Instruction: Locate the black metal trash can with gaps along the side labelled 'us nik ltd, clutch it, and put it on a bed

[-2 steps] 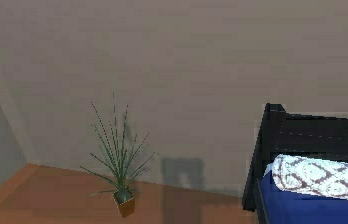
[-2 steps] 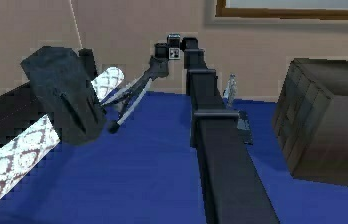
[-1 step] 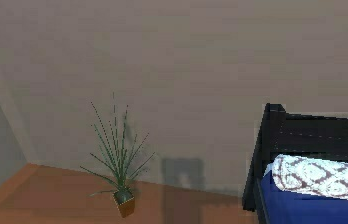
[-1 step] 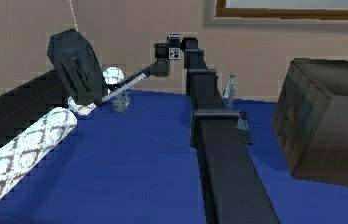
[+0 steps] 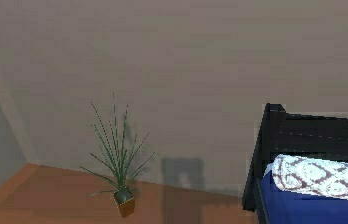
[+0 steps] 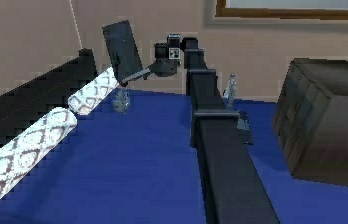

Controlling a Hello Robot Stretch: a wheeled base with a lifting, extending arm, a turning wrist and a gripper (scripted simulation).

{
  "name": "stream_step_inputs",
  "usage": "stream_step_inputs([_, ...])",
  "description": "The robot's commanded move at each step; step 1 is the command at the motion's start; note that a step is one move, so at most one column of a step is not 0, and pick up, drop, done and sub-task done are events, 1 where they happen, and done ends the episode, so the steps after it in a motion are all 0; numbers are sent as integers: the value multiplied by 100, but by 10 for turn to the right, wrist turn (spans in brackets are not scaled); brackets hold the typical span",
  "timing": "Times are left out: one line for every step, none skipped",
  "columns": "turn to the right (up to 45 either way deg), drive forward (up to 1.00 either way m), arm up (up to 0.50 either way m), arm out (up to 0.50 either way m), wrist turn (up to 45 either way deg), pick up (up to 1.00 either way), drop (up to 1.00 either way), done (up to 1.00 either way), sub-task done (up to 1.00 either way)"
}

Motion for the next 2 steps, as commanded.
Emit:
stream_step_inputs([0,0,0,0,450,0,0,0,0])
stream_step_inputs([0,0,0,0,210,0,0,0,0])
